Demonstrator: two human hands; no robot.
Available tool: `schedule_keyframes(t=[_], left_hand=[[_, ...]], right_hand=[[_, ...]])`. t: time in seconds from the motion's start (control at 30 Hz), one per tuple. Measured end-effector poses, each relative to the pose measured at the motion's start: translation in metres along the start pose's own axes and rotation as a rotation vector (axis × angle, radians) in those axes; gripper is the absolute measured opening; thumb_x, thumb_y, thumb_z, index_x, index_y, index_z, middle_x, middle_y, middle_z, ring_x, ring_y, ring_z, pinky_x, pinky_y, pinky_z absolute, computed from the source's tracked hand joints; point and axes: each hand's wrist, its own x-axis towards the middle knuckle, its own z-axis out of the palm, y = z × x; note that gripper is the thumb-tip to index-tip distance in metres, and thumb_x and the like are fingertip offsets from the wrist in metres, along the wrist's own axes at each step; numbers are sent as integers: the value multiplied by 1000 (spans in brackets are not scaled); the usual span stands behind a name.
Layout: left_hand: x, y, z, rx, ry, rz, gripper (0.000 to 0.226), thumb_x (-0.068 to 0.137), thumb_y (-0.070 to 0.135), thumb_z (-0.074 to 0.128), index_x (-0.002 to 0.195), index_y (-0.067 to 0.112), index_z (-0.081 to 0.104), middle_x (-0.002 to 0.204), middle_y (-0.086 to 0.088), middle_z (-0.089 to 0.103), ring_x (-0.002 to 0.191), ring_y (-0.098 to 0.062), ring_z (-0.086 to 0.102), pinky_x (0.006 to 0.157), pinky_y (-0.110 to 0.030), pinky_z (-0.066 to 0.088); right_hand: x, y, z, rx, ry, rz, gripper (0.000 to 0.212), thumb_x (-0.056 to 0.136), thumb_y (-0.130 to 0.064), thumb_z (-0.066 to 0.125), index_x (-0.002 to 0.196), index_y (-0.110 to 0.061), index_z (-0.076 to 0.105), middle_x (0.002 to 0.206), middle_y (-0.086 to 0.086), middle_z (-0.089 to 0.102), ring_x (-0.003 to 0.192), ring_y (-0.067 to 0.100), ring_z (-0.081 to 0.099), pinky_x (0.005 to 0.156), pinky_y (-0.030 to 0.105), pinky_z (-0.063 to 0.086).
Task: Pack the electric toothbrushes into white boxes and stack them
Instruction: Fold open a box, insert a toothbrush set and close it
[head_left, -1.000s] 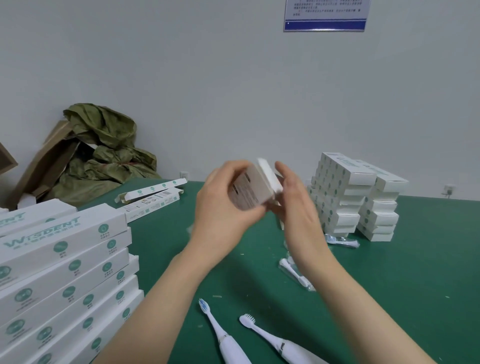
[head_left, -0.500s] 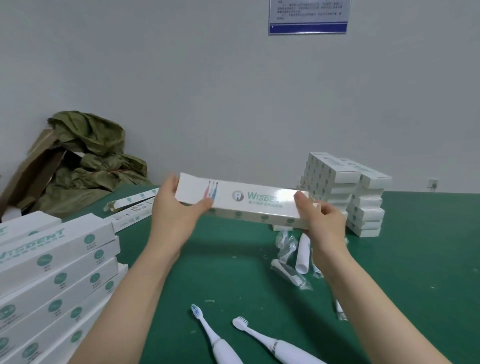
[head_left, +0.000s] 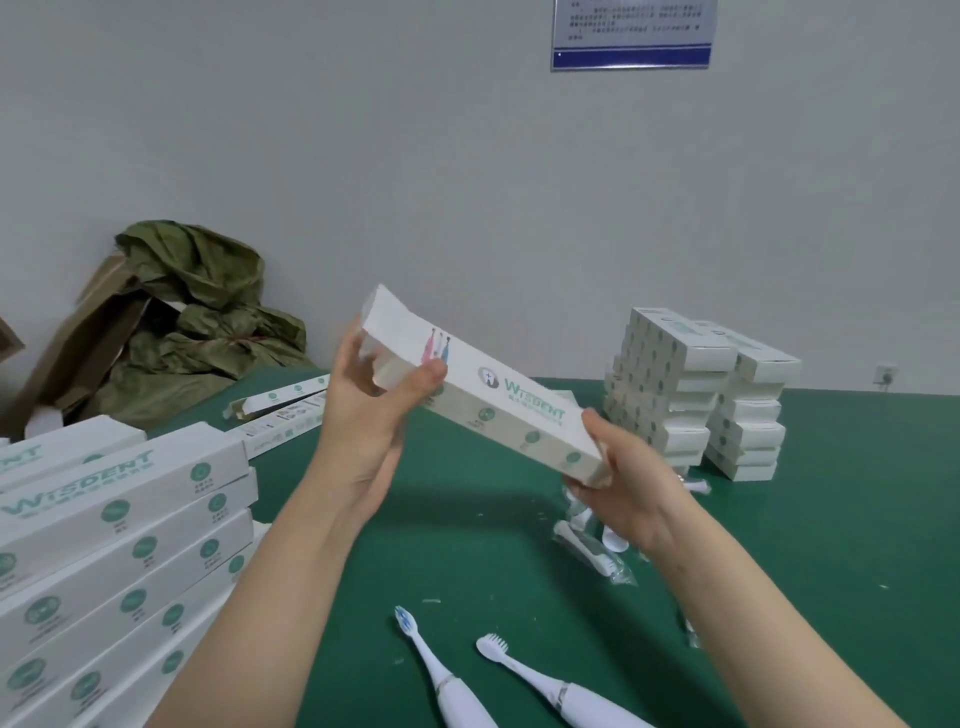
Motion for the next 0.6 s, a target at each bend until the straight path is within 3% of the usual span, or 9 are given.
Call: schedule_keyframes(t=[0.1,0.2,0.27,0.33,0.4,0.47,0.53,0.6], left_hand=[[-8,3,11,-137,24,-42,56,67,18,71,120,11,55,99,0,70,95,-14,63,79,-26,53],[-14,13,17,242,-2,232,54,68,36,75,116,43,52,103,14,64,96,-5,60,85,-24,48],[-17,21,23,608,-59,420,60,67,54,75,116,62,41,111,22,51,102,3,51,87,-11,40],[-19,22,29,835,-122,512,57,71,60,65,121,60,38,113,17,41,104,5,43,87,-6,33],[-24,17,34,970,-214,560,56,77,63,56,126,47,35,111,10,39,104,-3,42,90,-13,34],[-30,12,39,1012,-264,566,53,82,64,47,127,40,32,113,4,40,101,-6,43,86,-27,42],[-34,10,43,1015,-271,558,53,85,70,36,126,37,32,114,5,41,96,-3,45,81,-35,47],[-35,9,45,1008,-250,541,50,85,70,35,123,38,34,114,10,45,97,-1,46,79,-37,48]], right_hand=[[-3,14,13,-239,-4,28,40,96,-30,52,129,-9,49,103,7,68,84,18,60,66,27,47],[-11,14,22,-739,168,-300,47,96,-37,49,135,-11,44,109,0,55,100,16,53,86,30,41],[-27,-1,34,-600,97,-461,38,98,-35,46,129,-15,50,119,-2,58,107,13,56,96,31,44],[-48,-16,50,-363,-95,-525,33,99,-37,40,119,-17,57,119,3,63,107,14,62,97,33,49],[-67,-24,60,-296,-261,-588,39,99,-47,36,117,-23,61,117,1,67,109,12,62,96,32,50],[-83,-25,67,-355,-303,-654,39,92,-52,37,115,-33,62,113,-10,68,110,6,61,94,27,50],[-90,-23,66,-381,-238,-728,29,99,-40,40,116,-36,62,103,-26,67,103,-6,60,92,17,49],[-91,-23,64,-357,-217,-726,32,100,-23,38,121,-29,63,108,-23,67,101,-6,61,89,12,48]])
